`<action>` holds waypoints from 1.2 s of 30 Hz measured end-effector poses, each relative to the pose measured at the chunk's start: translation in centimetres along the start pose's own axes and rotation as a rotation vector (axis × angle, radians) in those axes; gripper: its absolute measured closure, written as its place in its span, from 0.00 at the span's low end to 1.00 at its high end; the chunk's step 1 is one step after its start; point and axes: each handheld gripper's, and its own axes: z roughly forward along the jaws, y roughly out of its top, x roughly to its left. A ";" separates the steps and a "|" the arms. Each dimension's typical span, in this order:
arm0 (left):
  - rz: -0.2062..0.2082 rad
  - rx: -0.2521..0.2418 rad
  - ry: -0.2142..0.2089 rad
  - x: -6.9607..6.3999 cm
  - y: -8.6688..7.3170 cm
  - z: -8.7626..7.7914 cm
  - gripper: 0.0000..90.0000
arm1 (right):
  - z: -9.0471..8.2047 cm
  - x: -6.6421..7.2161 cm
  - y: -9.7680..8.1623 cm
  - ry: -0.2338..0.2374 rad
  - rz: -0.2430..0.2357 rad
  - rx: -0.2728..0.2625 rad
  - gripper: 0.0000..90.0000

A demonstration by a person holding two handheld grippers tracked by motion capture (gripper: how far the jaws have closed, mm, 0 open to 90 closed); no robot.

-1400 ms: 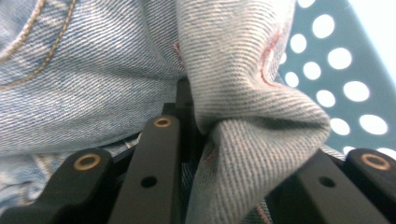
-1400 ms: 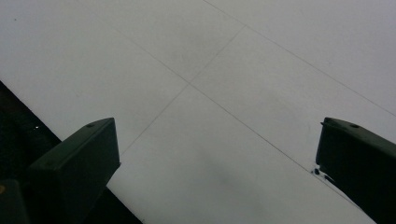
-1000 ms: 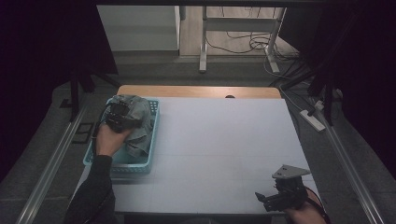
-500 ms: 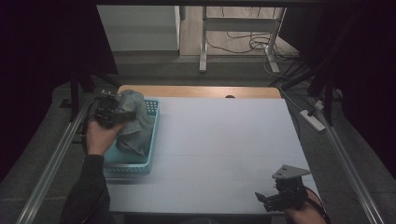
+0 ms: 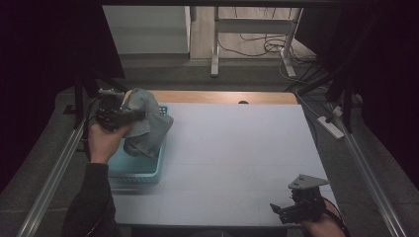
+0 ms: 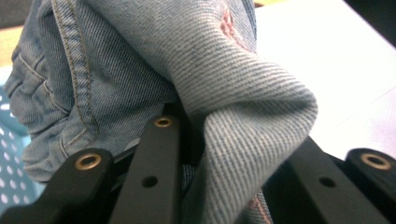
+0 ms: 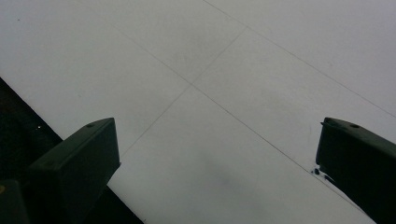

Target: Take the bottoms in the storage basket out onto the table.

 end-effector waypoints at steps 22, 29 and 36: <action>0.105 -0.139 -0.106 -5.3 2.2 -3.0 0.84 | 0.0 -0.1 0.0 -0.004 0.005 -0.004 0.00; 0.137 -0.156 -0.151 -6.9 2.6 -2.8 0.84 | 0.0 -0.1 0.0 -0.004 0.007 -0.003 0.00; 0.174 -0.143 -0.183 -8.6 3.0 -1.8 0.84 | 0.0 -0.1 0.0 -0.008 0.011 -0.003 0.00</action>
